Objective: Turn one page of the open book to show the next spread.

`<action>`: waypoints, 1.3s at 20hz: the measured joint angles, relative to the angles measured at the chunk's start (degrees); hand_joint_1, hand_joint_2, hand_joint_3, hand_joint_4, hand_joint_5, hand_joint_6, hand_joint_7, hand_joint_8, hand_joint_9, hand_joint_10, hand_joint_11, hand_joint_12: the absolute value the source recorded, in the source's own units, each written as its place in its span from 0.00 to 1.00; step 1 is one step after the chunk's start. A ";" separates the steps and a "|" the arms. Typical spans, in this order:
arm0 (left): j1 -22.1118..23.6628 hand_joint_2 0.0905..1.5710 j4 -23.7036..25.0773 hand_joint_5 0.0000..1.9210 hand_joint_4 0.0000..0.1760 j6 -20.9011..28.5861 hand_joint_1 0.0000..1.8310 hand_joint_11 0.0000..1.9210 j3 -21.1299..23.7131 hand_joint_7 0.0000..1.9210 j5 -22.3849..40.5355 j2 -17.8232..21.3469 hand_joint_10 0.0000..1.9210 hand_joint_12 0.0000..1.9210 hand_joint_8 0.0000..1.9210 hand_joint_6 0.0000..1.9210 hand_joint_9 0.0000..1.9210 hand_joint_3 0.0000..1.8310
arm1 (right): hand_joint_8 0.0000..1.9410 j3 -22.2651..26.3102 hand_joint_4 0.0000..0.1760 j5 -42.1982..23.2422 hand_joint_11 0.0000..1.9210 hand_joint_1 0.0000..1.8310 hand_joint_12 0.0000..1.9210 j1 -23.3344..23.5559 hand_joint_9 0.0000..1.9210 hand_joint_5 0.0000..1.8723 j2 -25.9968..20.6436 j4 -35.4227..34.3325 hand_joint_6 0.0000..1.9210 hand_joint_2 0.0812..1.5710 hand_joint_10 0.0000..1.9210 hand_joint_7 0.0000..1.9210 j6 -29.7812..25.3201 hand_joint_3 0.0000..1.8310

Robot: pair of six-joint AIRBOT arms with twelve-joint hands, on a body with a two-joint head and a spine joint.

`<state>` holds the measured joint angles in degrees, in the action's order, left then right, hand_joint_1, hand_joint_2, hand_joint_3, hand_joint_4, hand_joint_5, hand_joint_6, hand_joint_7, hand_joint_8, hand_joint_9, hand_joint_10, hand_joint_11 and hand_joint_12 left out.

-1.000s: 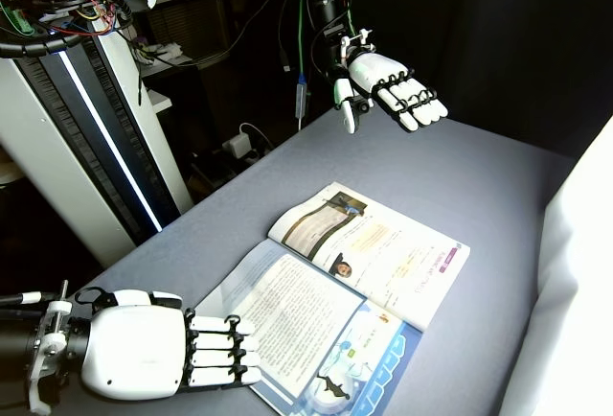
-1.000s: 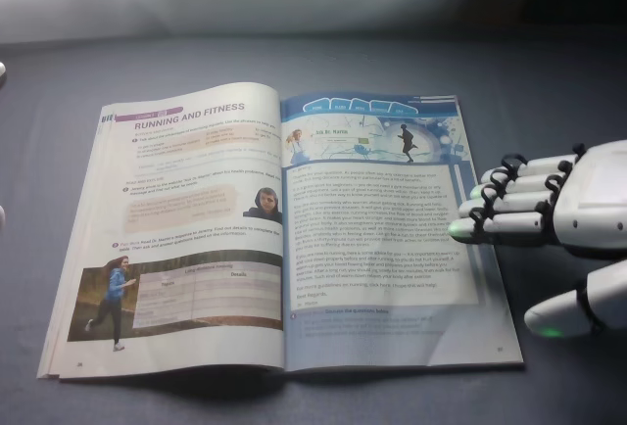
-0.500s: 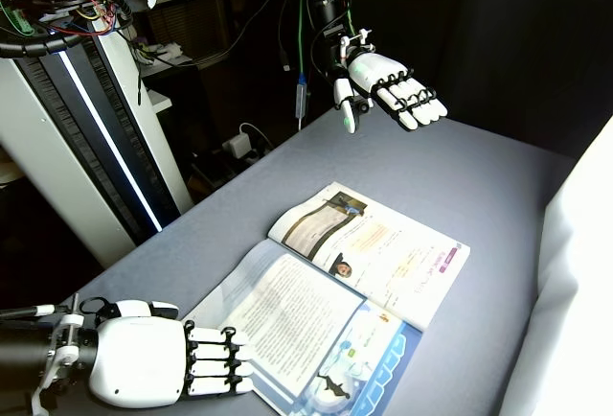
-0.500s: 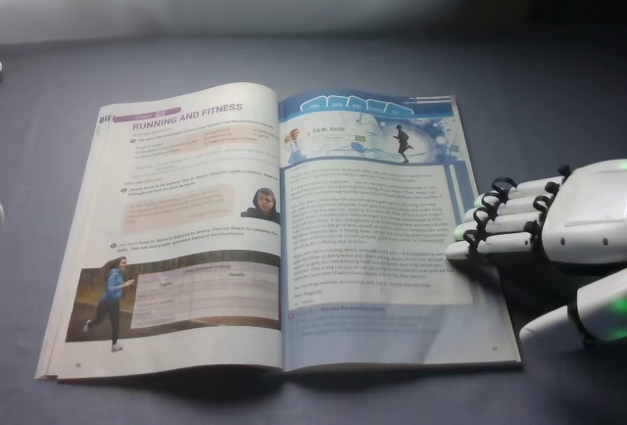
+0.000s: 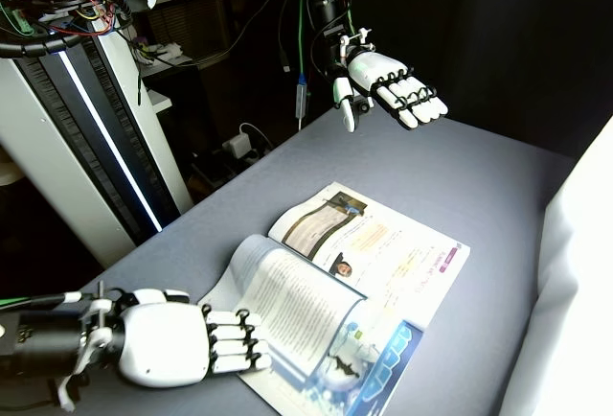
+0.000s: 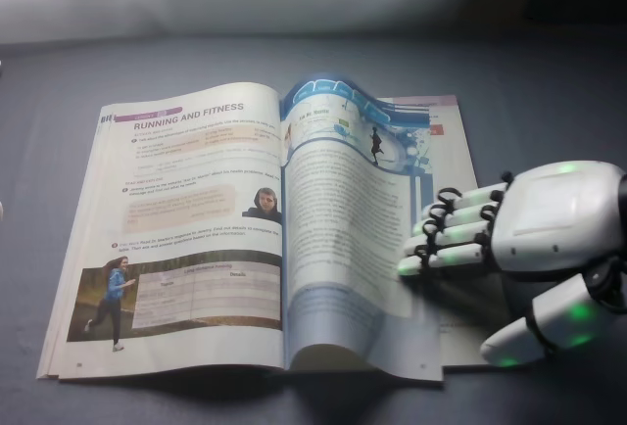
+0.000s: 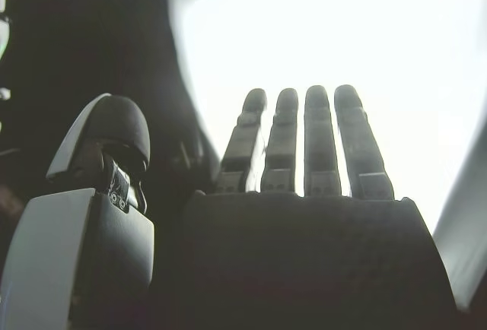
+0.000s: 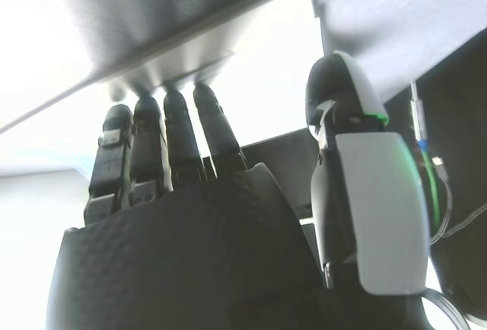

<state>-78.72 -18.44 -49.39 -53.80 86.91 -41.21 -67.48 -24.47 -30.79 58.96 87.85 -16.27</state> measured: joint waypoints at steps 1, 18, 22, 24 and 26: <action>0.00 0.85 -0.02 0.01 0.00 0.02 0.00 0.00 0.00 0.00 0.02 0.00 0.00 0.00 0.00 0.00 0.00 0.00 | 0.00 -0.50 0.00 -0.39 0.00 0.00 0.00 0.61 0.00 0.00 0.68 0.07 0.00 0.76 0.00 0.00 -0.02 0.00; 0.00 0.86 -0.63 0.00 0.14 0.13 0.00 0.00 0.00 0.00 1.79 0.02 0.00 0.00 0.00 0.00 0.00 0.00 | 0.00 -10.64 0.00 -5.66 0.00 0.00 0.00 5.07 0.00 0.01 16.02 -14.91 0.00 0.76 0.00 0.00 13.05 0.00; 0.00 0.85 -0.63 0.00 0.16 0.13 0.00 0.00 0.00 0.00 2.56 0.07 0.00 0.00 0.00 0.00 0.00 0.00 | 0.00 -12.04 0.00 -7.41 0.00 0.00 0.00 7.52 0.00 0.04 20.09 -19.93 0.01 0.77 0.00 0.01 19.69 0.00; 0.00 0.85 -0.72 0.00 0.19 0.13 0.00 0.00 0.00 0.00 2.80 0.07 0.00 0.00 0.00 0.00 0.00 0.00 | 0.00 -12.87 0.00 -8.52 0.00 0.00 0.00 8.61 0.00 0.01 21.66 -22.14 0.00 0.75 0.00 0.00 21.99 0.00; 0.00 0.85 -0.66 0.01 0.11 0.13 0.00 0.00 0.00 0.00 3.63 0.07 0.00 0.00 0.00 0.00 0.00 0.00 | 0.00 -13.60 0.00 -9.05 0.00 0.00 0.00 9.64 0.01 0.03 22.86 -24.46 0.01 0.75 0.00 0.01 24.30 0.00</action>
<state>-78.72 -19.09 -49.25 -53.80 90.54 -41.15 -81.08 -33.52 -21.15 81.82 63.40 8.03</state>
